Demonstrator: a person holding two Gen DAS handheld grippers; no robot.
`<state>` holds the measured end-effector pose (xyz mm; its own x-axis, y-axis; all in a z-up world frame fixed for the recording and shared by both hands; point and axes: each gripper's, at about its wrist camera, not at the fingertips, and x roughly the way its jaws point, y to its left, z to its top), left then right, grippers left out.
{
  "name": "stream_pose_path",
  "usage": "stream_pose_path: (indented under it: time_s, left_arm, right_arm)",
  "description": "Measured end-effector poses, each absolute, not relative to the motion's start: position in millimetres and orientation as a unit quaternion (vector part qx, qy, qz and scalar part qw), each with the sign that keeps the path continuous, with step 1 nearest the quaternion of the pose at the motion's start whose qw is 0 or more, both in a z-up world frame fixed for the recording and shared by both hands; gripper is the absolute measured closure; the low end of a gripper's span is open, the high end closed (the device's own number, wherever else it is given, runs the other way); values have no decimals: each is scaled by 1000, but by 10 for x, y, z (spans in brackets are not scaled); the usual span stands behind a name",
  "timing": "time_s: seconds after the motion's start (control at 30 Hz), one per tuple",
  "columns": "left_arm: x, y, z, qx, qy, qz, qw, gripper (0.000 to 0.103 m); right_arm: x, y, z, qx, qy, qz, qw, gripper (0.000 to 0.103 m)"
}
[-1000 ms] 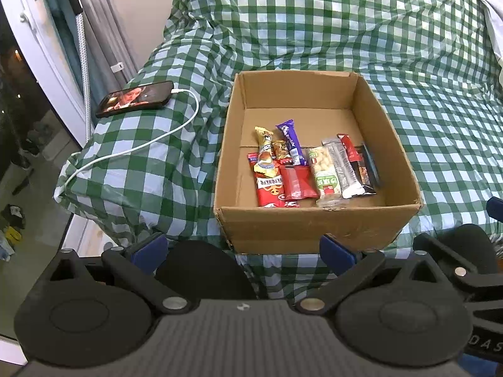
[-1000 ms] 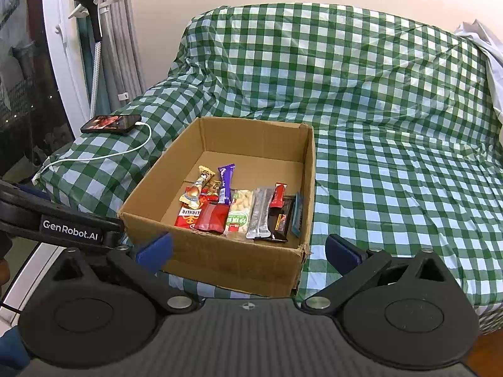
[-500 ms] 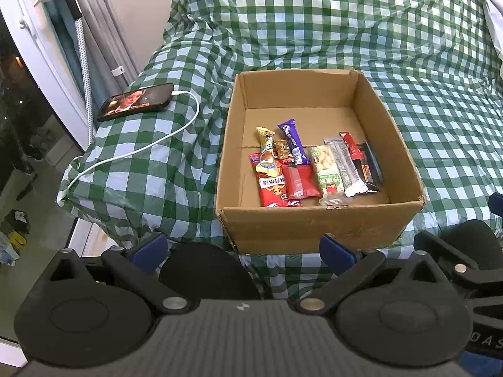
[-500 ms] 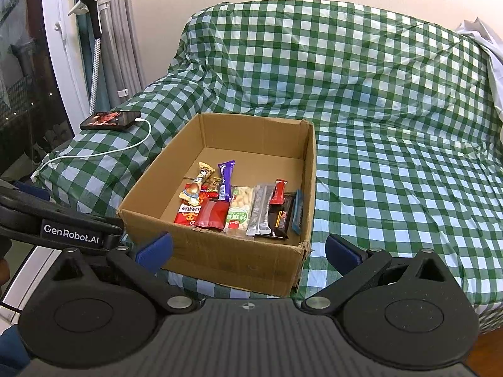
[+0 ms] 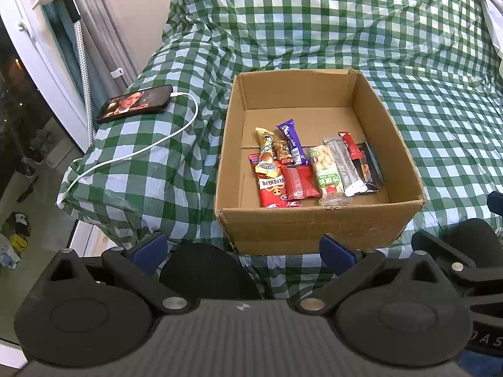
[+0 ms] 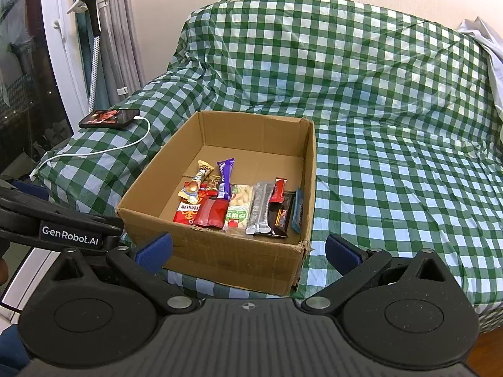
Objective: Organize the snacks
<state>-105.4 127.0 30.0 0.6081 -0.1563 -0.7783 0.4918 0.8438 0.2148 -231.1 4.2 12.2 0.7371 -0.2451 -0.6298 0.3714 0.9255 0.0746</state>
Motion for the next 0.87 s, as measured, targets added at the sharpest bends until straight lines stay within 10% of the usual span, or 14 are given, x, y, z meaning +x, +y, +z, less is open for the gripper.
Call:
stream_pose_path:
  time_s: [0.87]
  left_arm:
    - [-1029, 1216, 323, 204, 399, -176, 876, 0]
  right_arm:
    - [-2294, -36, 120, 101, 317, -172, 927, 1]
